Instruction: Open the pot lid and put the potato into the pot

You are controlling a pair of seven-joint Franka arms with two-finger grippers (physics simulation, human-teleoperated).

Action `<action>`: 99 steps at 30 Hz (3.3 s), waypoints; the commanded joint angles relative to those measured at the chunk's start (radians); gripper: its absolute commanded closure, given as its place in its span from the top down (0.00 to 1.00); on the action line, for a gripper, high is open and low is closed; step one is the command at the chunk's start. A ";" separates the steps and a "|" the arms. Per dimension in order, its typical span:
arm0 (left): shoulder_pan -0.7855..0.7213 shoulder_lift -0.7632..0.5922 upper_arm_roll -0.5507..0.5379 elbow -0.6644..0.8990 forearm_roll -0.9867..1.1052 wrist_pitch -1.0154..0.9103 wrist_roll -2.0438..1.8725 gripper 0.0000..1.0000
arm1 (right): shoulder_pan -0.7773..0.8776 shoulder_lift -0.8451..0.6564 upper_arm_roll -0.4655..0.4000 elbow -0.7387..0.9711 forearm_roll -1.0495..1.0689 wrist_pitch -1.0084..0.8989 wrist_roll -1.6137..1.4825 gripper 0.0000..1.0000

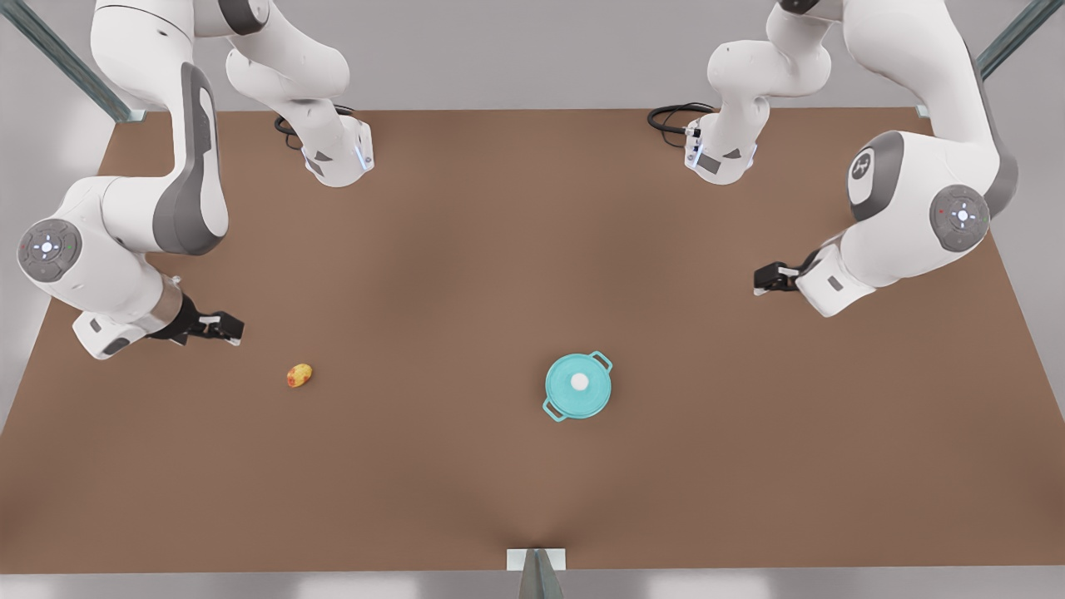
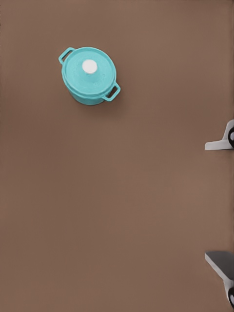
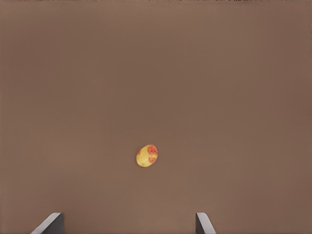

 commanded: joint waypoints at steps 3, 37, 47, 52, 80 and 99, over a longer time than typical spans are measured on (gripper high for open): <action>-0.024 0.006 -0.019 0.021 0.043 -0.024 -0.042 1.00 | 0.000 0.004 -0.002 0.020 0.009 0.024 0.085 1.00; -0.480 0.762 0.000 0.409 0.216 0.504 -0.538 1.00 | 0.132 0.297 -0.114 -0.374 0.001 0.757 0.798 1.00; -0.477 0.781 0.000 0.410 0.238 0.525 -0.539 0.73 | 0.101 0.341 -0.117 -0.438 -0.002 0.874 0.788 1.00; -0.477 0.776 0.001 0.418 0.240 0.512 -0.536 0.39 | 0.107 0.349 -0.115 -0.443 -0.002 0.874 0.788 1.00; -0.110 -0.008 0.029 -0.050 0.118 0.145 -0.009 1.00 | 0.117 0.353 -0.114 -0.472 0.000 0.898 0.797 0.56; -0.033 -0.005 0.087 -0.039 0.074 -0.013 -0.050 1.00 | 0.230 0.251 -0.104 -0.418 0.107 0.705 0.890 0.55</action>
